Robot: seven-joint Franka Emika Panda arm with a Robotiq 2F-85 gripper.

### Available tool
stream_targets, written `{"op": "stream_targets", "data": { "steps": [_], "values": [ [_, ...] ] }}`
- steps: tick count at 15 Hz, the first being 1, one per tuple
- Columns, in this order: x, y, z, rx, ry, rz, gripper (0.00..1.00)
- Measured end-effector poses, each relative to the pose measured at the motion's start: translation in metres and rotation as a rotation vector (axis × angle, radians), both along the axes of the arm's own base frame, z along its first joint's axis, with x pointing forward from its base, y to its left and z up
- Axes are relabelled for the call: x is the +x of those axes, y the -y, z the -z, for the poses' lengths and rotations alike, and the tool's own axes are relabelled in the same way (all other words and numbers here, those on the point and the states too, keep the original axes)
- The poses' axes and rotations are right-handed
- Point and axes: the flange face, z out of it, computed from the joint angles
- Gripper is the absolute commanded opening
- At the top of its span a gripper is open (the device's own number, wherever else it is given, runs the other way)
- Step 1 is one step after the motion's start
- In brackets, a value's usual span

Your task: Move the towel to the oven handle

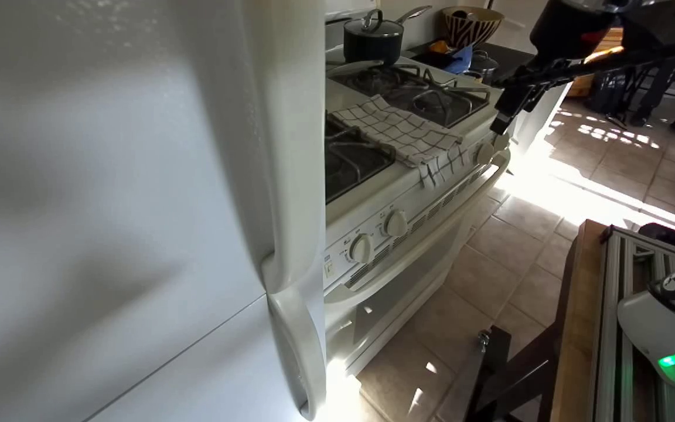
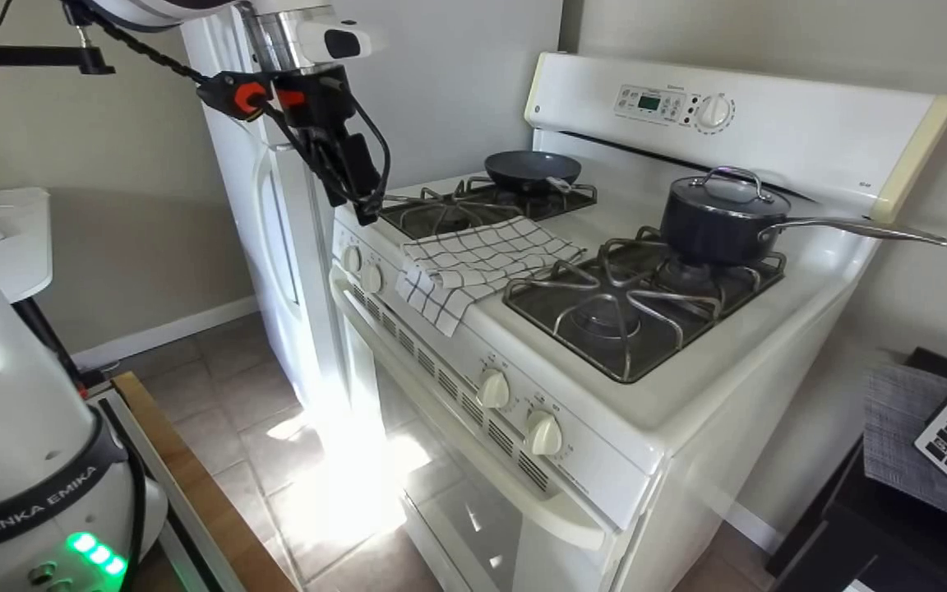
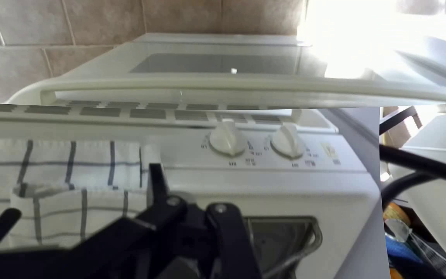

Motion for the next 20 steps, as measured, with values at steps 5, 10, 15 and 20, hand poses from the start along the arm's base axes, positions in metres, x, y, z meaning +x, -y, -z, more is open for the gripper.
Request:
{"op": "stream_targets", "data": {
  "steps": [5, 10, 15, 20],
  "values": [
    [0.034, -0.02, 0.0, 0.009, 0.218, -0.021, 1.0],
    [0.054, -0.053, 0.04, -0.06, 0.255, -0.058, 1.0],
    [0.058, -0.061, 0.079, -0.161, 0.215, -0.039, 1.0],
    [0.06, -0.061, 0.1, -0.207, 0.181, -0.047, 0.77]
  ]
}}
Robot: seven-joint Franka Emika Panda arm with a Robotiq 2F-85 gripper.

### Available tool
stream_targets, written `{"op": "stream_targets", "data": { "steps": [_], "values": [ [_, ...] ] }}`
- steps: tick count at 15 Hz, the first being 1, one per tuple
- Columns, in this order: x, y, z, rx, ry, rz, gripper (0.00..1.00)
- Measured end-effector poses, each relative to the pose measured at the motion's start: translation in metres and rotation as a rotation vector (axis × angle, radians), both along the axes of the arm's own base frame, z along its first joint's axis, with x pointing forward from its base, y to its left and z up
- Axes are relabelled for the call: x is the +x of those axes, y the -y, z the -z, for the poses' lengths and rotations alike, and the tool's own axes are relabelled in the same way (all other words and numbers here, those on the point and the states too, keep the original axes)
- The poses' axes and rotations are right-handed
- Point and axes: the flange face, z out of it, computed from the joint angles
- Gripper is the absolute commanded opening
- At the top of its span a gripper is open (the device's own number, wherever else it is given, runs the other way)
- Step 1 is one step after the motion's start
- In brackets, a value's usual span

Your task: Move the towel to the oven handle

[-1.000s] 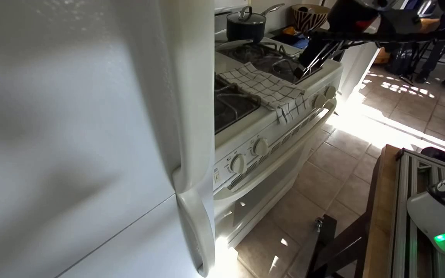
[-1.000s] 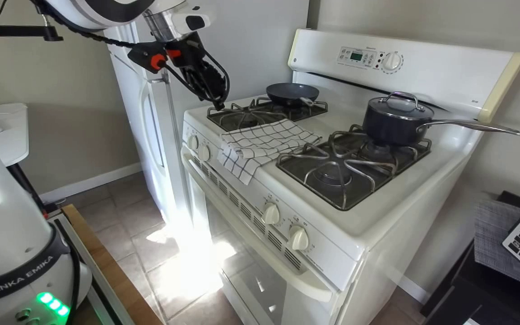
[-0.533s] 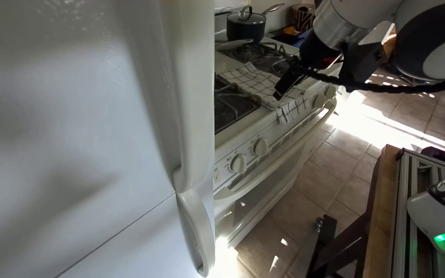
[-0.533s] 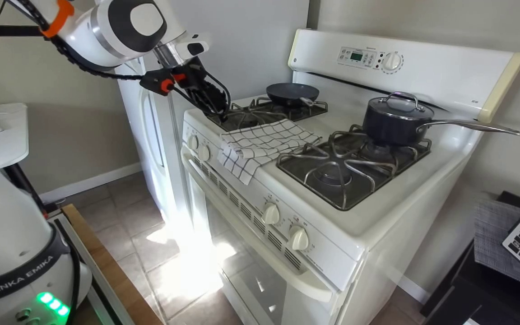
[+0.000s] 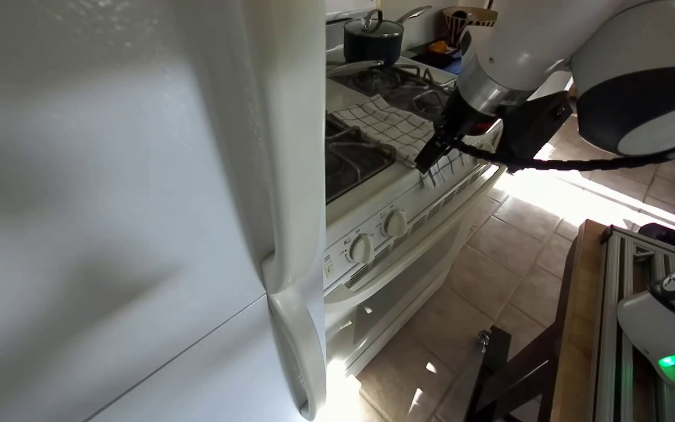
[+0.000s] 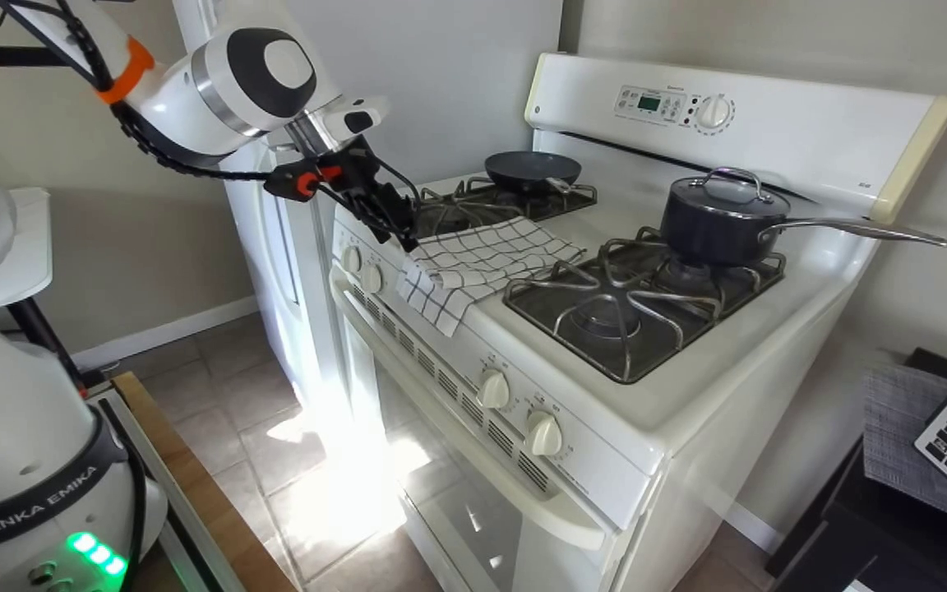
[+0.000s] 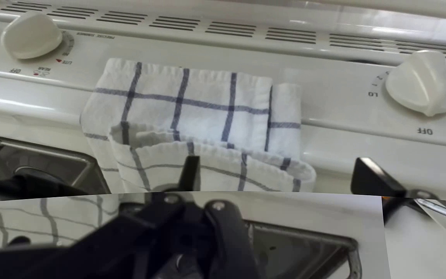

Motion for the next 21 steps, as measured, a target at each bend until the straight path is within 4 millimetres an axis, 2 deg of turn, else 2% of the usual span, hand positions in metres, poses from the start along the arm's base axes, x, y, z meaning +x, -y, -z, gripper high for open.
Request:
{"op": "stream_targets", "data": {
  "steps": [2, 3, 4, 5, 7, 8, 10, 17, 18, 21],
  "values": [
    [0.002, 0.001, 0.004, -0.012, -0.006, -0.002, 0.56],
    [0.003, 0.001, 0.006, -0.016, -0.008, -0.001, 0.62],
    [0.005, 0.0, 0.008, -0.019, -0.009, -0.003, 0.86],
    [0.006, -0.001, 0.009, -0.021, -0.007, -0.004, 0.85],
    [0.01, -0.004, 0.011, -0.027, -0.006, -0.013, 0.75],
    [0.012, -0.005, 0.012, -0.029, -0.006, -0.018, 0.56],
    [0.017, -0.008, 0.011, -0.033, 0.0, -0.024, 0.55],
    [0.03, -0.011, 0.012, -0.046, 0.028, -0.026, 0.03],
    [0.031, -0.011, 0.012, -0.049, 0.031, -0.027, 0.0],
    [0.034, -0.009, 0.013, -0.058, 0.036, -0.029, 0.0]
  ]
}}
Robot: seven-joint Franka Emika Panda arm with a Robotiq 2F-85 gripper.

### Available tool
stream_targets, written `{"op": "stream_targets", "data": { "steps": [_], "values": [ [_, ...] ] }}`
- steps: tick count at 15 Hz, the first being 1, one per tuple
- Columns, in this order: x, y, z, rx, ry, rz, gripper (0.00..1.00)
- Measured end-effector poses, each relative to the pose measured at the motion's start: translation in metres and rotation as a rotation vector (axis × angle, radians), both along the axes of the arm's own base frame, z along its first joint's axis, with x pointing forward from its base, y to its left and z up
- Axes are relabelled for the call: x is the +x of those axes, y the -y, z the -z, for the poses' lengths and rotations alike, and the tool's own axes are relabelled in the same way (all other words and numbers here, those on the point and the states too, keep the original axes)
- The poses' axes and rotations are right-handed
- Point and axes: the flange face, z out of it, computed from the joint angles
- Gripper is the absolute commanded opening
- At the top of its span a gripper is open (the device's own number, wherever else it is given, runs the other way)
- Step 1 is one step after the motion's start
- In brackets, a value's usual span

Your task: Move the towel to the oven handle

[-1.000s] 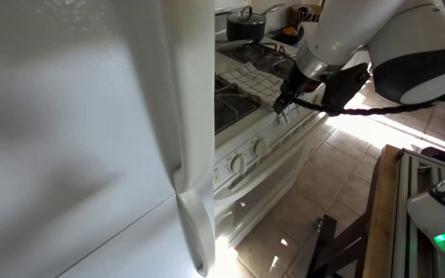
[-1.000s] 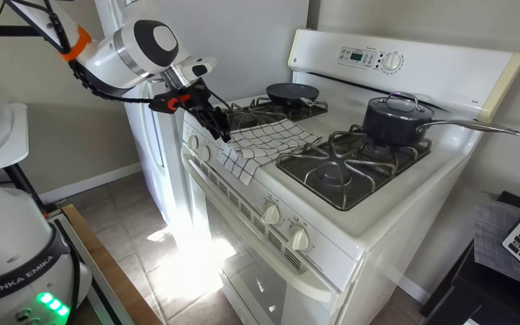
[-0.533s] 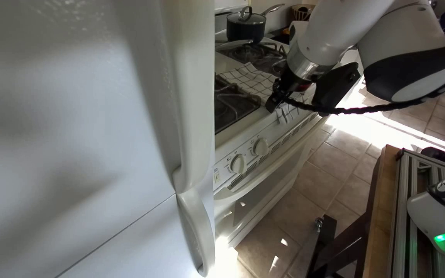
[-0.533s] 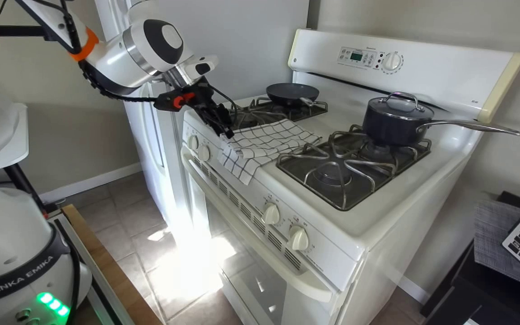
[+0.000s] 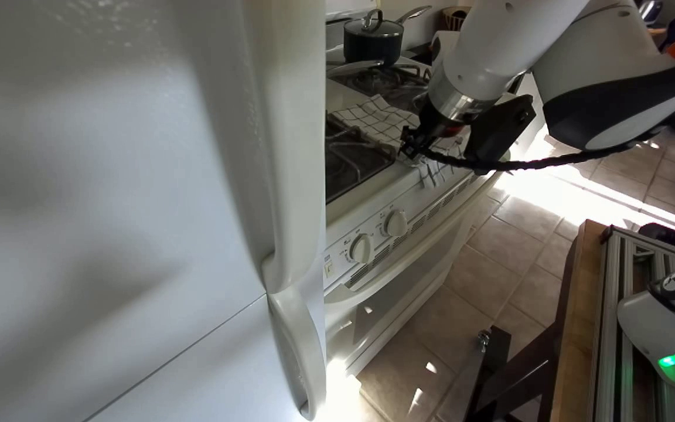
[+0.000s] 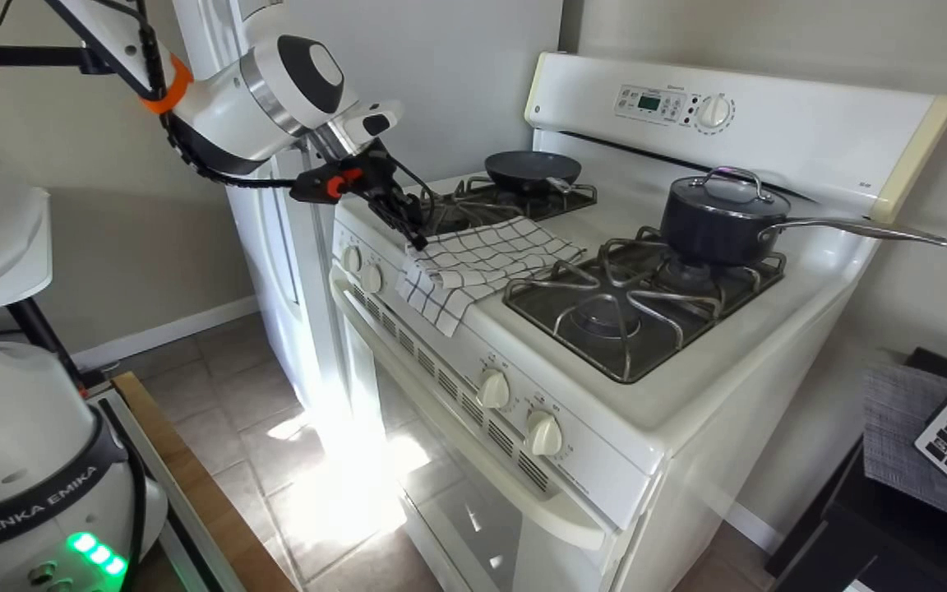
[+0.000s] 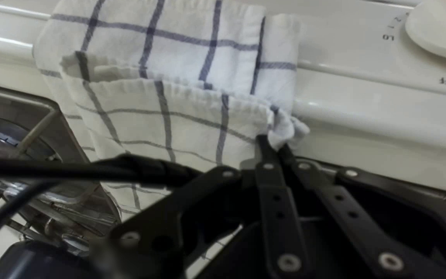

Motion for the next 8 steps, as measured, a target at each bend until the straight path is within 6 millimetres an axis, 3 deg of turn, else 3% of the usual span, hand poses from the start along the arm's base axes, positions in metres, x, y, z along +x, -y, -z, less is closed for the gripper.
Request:
{"op": "stream_targets", "data": {
  "steps": [8],
  "values": [
    [0.011, 0.005, -0.008, 0.003, 0.021, 0.007, 0.0]
  ]
}}
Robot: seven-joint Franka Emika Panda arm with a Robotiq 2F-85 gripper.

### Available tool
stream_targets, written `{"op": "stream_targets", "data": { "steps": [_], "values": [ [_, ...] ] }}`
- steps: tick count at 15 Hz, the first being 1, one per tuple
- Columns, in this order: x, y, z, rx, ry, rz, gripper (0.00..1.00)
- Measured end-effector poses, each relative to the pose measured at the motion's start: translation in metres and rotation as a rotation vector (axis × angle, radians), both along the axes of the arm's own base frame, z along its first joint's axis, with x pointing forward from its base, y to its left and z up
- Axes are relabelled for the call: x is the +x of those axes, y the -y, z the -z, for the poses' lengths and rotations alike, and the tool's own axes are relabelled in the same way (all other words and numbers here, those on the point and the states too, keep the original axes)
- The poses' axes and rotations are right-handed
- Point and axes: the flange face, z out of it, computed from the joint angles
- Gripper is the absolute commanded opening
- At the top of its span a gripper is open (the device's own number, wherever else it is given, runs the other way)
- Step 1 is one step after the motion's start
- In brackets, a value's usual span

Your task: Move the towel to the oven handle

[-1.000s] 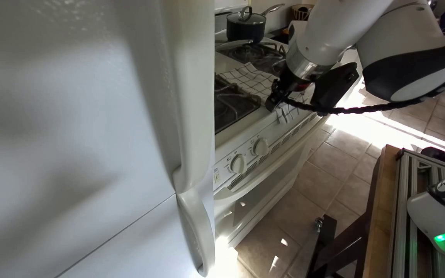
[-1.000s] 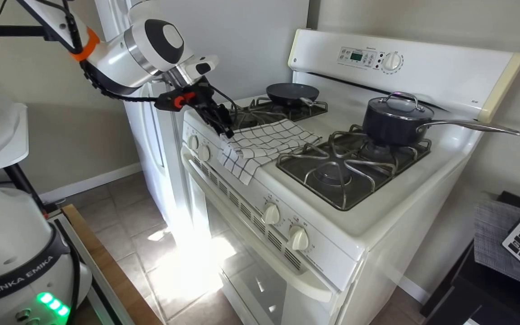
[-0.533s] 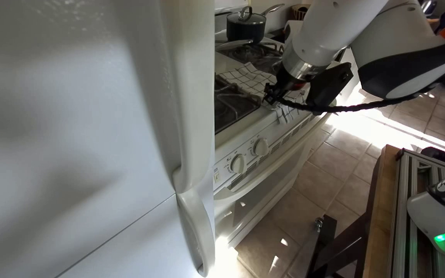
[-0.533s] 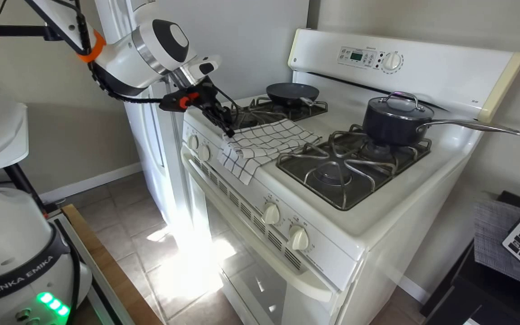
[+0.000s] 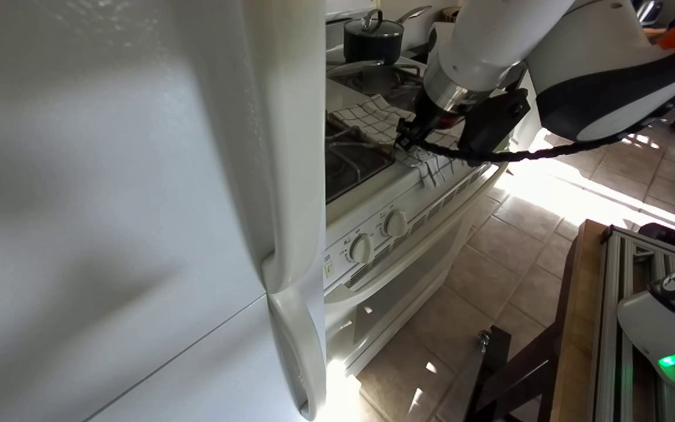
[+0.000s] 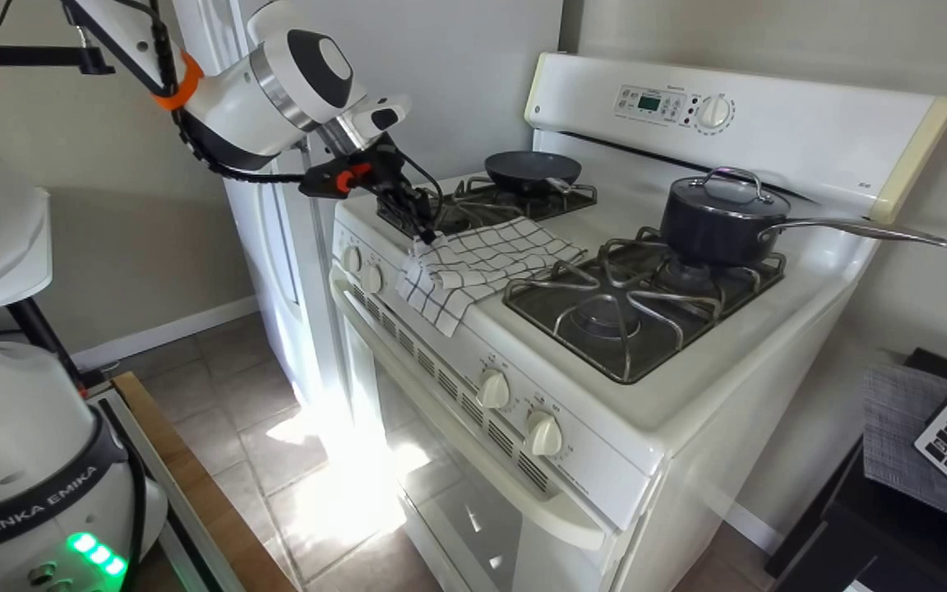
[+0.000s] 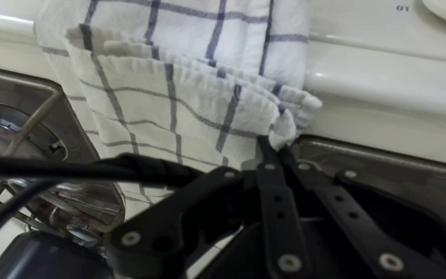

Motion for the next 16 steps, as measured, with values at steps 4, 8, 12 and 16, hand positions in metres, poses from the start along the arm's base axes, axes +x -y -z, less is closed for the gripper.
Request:
{"op": "stream_targets", "data": {
  "steps": [4, 8, 12, 16],
  "values": [
    [0.008, 0.002, -0.011, 0.039, 0.013, 0.028, 0.0],
    [0.015, 0.002, -0.021, 0.074, 0.021, 0.045, 0.0],
    [0.015, 0.002, -0.022, 0.077, 0.016, 0.04, 0.05],
    [0.012, 0.0, -0.016, 0.071, -0.002, 0.04, 0.0]
  ]
}}
